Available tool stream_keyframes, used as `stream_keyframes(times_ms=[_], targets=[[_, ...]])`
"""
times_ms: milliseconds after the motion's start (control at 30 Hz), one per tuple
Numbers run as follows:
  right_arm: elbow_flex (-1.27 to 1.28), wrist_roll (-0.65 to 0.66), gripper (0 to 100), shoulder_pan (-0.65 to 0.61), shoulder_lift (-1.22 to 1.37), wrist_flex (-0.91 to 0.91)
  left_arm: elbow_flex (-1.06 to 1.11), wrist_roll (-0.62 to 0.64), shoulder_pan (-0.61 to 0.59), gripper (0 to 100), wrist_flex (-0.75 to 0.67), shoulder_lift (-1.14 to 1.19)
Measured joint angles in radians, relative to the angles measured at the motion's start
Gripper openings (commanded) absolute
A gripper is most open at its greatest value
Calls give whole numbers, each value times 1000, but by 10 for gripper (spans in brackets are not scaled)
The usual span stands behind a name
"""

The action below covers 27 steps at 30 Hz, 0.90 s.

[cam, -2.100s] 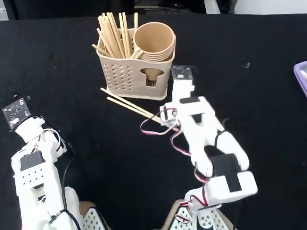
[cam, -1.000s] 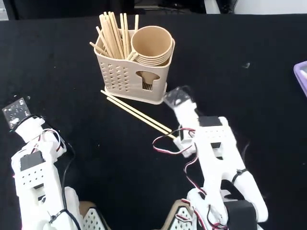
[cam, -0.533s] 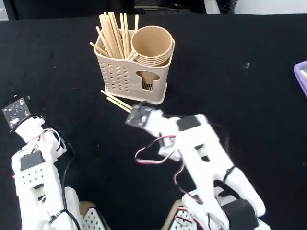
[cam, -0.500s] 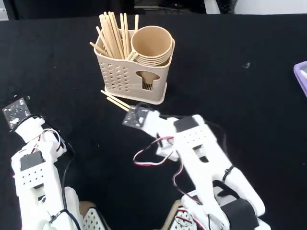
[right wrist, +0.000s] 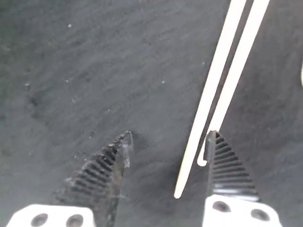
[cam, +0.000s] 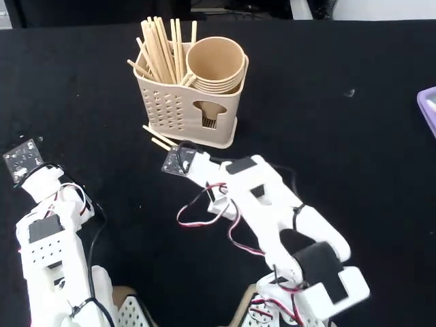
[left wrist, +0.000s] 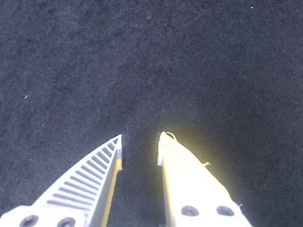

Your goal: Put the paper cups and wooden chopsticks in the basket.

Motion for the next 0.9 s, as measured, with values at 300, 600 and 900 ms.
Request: stream_keyframes(times_ms=[300, 600, 900], targets=[[-8, -2, 12, -3, 12, -6, 0, 0, 0, 134, 0, 0], [106, -2, 10, -49, -222, 66, 0, 0, 0, 134, 0, 0], [140, -2, 68, -58, -331, 66, 0, 0, 0, 134, 0, 0]])
